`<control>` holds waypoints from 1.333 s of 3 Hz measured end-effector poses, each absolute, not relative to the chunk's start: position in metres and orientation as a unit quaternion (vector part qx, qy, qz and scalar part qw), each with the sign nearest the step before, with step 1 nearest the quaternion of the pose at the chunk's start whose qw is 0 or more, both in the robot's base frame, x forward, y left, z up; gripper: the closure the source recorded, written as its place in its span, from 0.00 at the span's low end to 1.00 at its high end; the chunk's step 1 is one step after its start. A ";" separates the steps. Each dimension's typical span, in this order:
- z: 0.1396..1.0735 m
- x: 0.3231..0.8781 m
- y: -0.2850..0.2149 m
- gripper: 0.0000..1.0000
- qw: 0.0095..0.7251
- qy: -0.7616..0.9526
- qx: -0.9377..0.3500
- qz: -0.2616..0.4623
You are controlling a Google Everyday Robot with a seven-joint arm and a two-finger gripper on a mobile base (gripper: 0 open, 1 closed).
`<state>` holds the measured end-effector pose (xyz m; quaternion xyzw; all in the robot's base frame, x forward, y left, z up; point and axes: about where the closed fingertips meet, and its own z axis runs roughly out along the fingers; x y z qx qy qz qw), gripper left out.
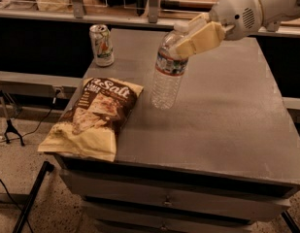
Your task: Move water bottle near brown chip bag
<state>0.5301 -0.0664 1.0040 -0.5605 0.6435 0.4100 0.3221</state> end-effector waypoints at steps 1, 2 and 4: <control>1.002 0.532 -0.062 1.00 0.321 0.644 -0.563 0.407; 0.998 0.534 -0.057 1.00 0.315 0.646 -0.571 0.397; 0.992 0.536 -0.043 1.00 0.321 0.630 -0.588 0.393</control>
Offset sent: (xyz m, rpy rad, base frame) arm 0.0036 0.0100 -0.0127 -0.0819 -0.0213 0.0225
